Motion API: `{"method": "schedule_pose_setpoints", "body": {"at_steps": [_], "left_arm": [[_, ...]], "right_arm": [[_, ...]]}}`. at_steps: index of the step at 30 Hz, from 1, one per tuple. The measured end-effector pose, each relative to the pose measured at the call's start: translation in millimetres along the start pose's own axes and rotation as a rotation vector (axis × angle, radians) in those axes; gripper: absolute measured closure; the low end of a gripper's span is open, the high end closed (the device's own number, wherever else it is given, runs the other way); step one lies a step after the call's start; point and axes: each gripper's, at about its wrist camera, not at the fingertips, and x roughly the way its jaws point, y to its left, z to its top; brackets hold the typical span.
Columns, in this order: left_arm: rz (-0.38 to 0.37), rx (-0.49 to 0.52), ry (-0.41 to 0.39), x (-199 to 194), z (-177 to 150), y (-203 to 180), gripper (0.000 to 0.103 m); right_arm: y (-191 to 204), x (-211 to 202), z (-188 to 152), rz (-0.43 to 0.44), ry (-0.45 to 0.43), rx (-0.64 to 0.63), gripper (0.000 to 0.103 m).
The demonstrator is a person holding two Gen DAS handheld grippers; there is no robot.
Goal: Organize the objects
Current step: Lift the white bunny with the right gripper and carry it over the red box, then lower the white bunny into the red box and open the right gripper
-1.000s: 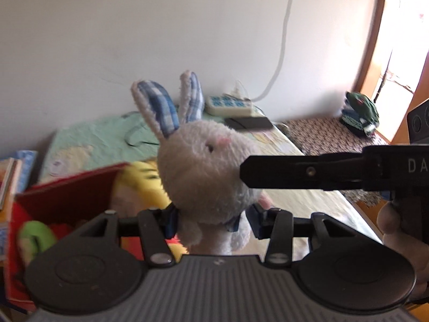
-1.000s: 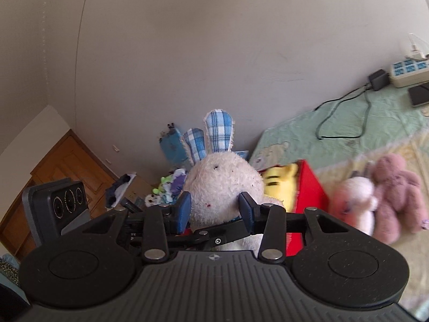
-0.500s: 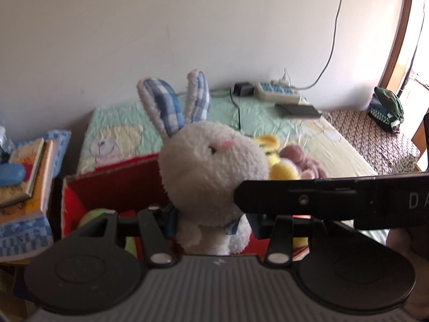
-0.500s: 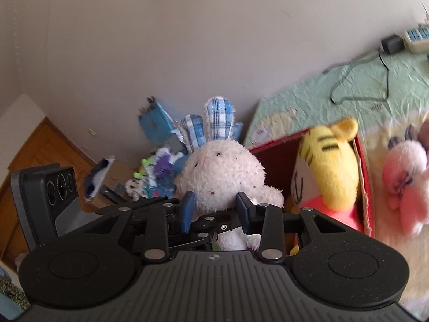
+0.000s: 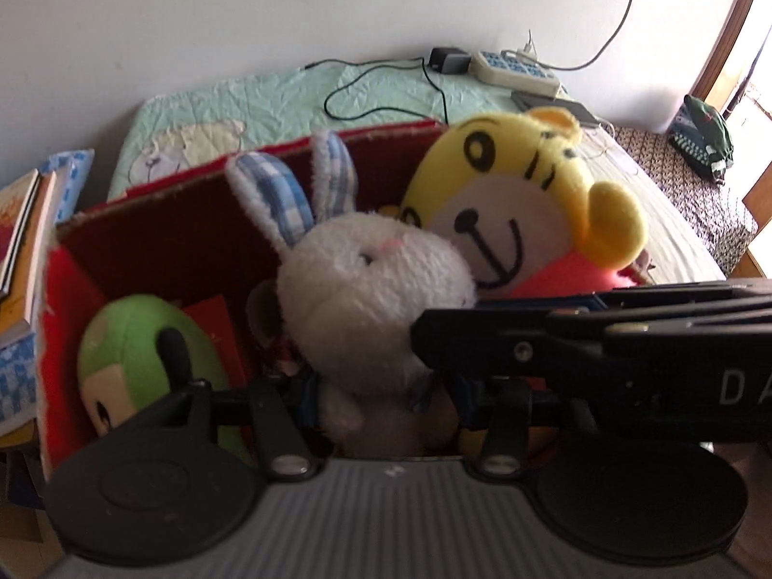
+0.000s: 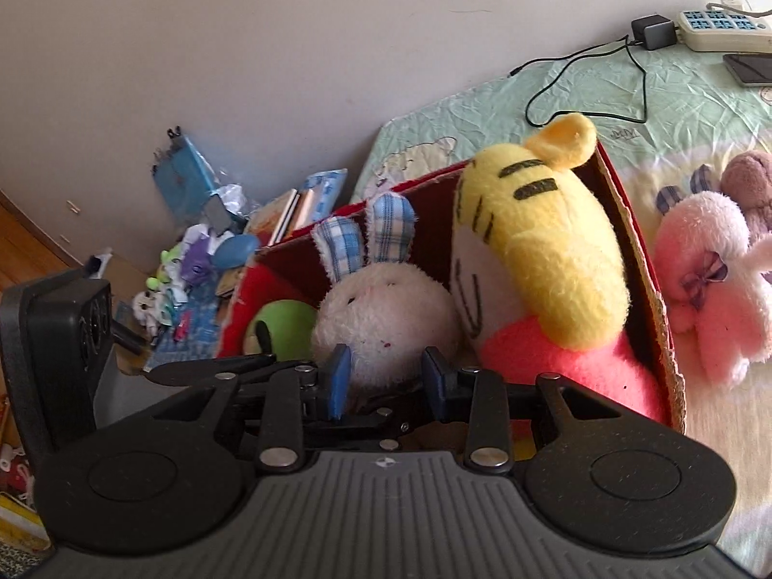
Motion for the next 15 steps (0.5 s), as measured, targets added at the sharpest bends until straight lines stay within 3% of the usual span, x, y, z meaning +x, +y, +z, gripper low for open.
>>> {"method": "schedule_pose_setpoints", "body": {"at_steps": [1, 9, 15], "left_arm": [[0.007, 0.000, 0.006, 1.0, -0.7, -0.3, 0.045], [0.047, -0.013, 0.044, 6.9, -0.4, 0.5, 0.035], [0.119, 0.015, 0.058, 6.0, -2.4, -7.5, 0.025]], "right_arm": [[-0.3, 1.3, -1.0, -0.013, -0.001, 0.001, 0.068], [-6.2, 7.3, -4.2, -0.061, -0.013, 0.026, 0.069], [-8.1, 3.4, -6.2, -0.068, -0.027, 0.020, 0.069]]}}
